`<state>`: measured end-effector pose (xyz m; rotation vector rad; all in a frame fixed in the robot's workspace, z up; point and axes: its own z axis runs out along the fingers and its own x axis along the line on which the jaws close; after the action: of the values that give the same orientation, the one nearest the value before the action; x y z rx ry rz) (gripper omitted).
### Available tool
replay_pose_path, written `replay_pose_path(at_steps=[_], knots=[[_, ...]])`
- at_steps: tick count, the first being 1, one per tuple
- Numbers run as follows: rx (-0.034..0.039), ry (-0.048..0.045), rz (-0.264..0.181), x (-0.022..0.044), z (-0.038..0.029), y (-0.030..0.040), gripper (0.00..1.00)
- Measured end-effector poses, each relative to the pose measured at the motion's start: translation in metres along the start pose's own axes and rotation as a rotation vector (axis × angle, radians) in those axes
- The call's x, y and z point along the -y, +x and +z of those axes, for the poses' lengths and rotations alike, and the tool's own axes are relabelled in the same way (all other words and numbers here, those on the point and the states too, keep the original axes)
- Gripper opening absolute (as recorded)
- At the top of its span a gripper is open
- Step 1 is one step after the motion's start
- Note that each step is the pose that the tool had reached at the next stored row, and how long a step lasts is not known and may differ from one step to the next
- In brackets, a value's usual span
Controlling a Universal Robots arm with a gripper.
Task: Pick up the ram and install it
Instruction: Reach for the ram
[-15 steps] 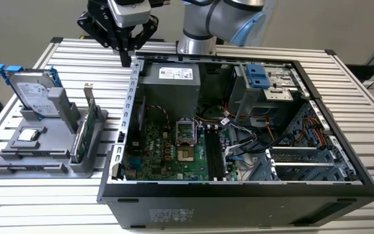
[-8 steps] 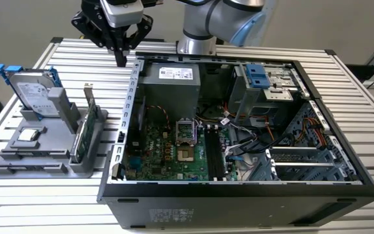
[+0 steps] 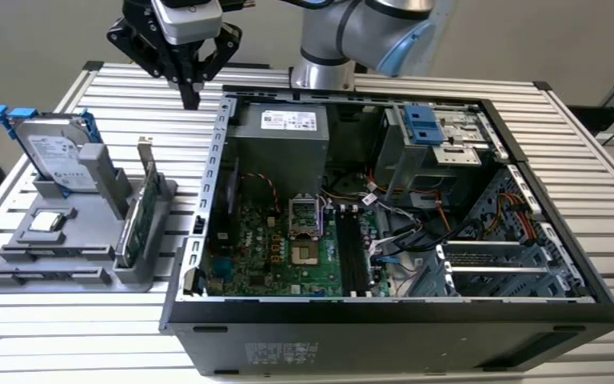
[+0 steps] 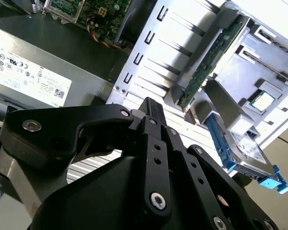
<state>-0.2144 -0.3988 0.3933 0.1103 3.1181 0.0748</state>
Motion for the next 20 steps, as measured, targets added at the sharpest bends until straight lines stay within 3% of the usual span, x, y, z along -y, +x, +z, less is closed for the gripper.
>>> replay_pose_path(at_steps=[11,20], knots=[[0.0001,-0.0001,0.000,0.0008,-0.0002,0.0120,0.00],[0.0001,-0.0001,0.000,0.0019,-0.0005,0.0273,0.00]])
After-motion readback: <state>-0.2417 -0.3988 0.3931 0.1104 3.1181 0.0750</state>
